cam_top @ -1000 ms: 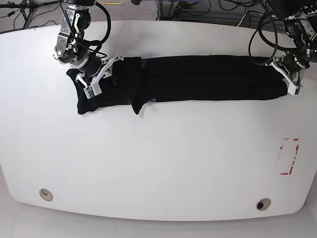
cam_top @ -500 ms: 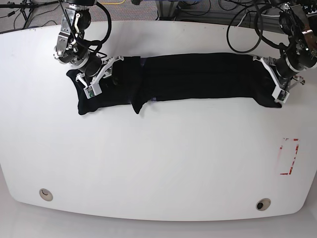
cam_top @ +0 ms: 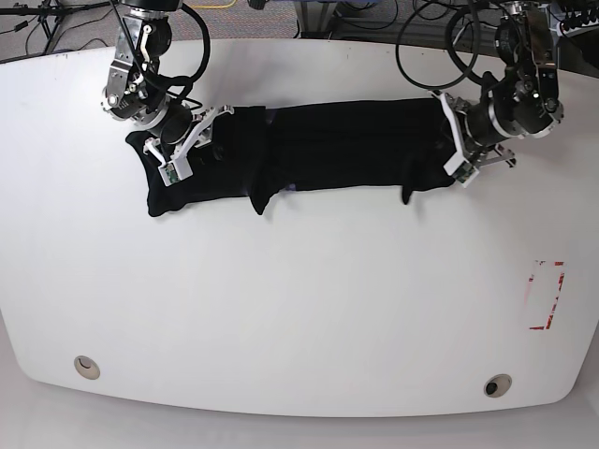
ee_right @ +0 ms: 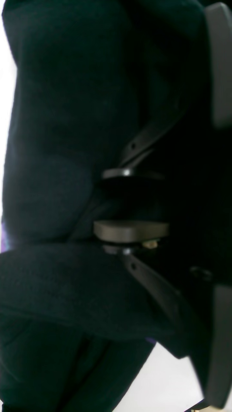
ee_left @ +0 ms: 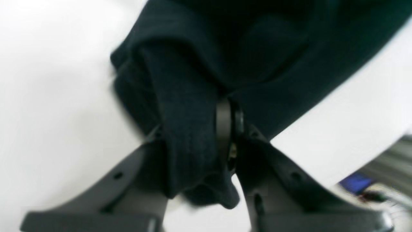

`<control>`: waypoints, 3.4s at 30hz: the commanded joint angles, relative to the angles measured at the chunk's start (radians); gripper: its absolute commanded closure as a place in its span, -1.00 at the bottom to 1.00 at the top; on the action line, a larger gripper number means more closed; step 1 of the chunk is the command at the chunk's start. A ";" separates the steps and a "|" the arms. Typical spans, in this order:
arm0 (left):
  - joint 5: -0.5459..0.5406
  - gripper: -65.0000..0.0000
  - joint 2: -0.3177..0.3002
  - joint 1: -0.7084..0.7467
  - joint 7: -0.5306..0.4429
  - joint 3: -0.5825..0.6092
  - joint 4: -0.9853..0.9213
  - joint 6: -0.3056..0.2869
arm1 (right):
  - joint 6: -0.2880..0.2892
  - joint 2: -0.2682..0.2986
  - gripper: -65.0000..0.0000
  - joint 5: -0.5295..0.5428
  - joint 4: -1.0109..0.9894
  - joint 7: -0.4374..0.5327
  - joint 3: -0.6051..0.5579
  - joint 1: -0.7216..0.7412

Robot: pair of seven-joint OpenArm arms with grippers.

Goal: Fold the T-shirt properly
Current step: 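Grasp the band's end with the left gripper and lift it, then fold the held band end over toward the right gripper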

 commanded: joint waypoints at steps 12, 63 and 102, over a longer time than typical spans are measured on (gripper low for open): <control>-0.014 0.79 0.126 -0.063 0.005 0.038 0.012 -0.002 | -0.009 0.005 0.49 -0.059 -0.008 -0.075 0.000 -0.013; -0.410 -0.06 0.199 -0.259 0.241 0.039 0.012 -0.002 | -0.009 0.005 0.49 -0.057 -0.008 -0.077 -0.001 -0.004; -0.033 0.59 0.205 -0.267 0.238 0.360 -0.235 -0.002 | -0.009 -0.015 0.49 -0.062 -0.006 -0.077 -0.001 -0.002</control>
